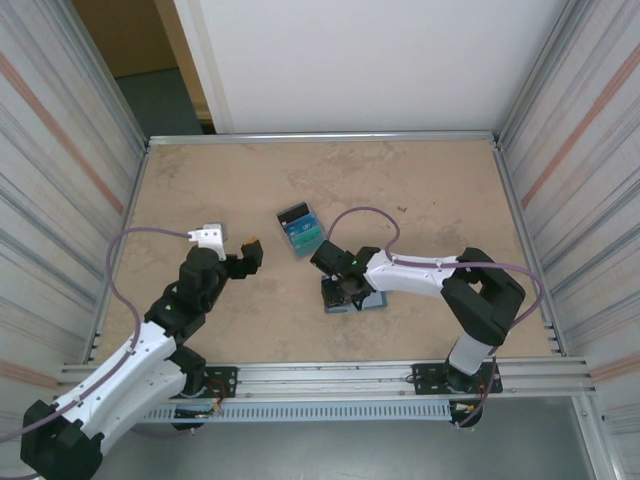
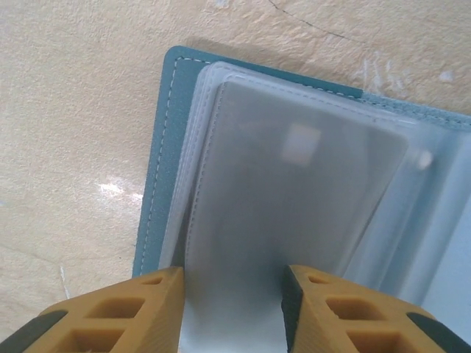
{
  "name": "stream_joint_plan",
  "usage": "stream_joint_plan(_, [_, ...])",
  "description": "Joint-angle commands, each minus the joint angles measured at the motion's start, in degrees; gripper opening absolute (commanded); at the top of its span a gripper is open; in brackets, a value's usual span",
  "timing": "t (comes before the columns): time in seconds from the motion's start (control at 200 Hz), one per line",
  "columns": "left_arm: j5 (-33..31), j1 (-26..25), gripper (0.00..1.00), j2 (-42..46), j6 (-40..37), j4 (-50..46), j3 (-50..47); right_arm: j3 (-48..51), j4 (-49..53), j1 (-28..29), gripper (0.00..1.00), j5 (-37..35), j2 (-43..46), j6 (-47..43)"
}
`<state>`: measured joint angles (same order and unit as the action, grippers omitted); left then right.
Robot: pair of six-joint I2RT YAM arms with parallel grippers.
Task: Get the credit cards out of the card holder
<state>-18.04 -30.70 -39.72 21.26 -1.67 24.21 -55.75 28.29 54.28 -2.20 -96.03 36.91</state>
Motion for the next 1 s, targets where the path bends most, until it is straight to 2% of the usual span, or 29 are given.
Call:
stream_joint_plan(0.0, [0.2,0.6,0.99,0.8,-0.6,-1.2,1.9,2.1,-1.0,-0.8,0.36,3.3,0.9,0.1])
stream_joint_plan(0.306, [2.3,-0.6,0.99,0.8,-2.7,-0.4,3.0,2.0,-1.4,-1.2,0.2,3.2,1.9,-1.4])
stream_joint_plan(0.451, [-1.5,-4.0,0.99,0.6,-6.4,1.1,3.6,1.4,-2.6,-0.4,0.15,4.6,1.9,-3.5])
stream_joint_plan(0.717, [-2.6,-5.9,0.99,-2.6,-7.2,1.3,5.1,-1.1,-0.9,0.7,0.16,3.0,1.5,-3.8])
stream_joint_plan(0.997, [-2.6,-6.1,0.99,-4.3,-8.1,1.8,6.2,-0.2,0.8,-0.8,0.28,-0.5,4.2,-1.4])
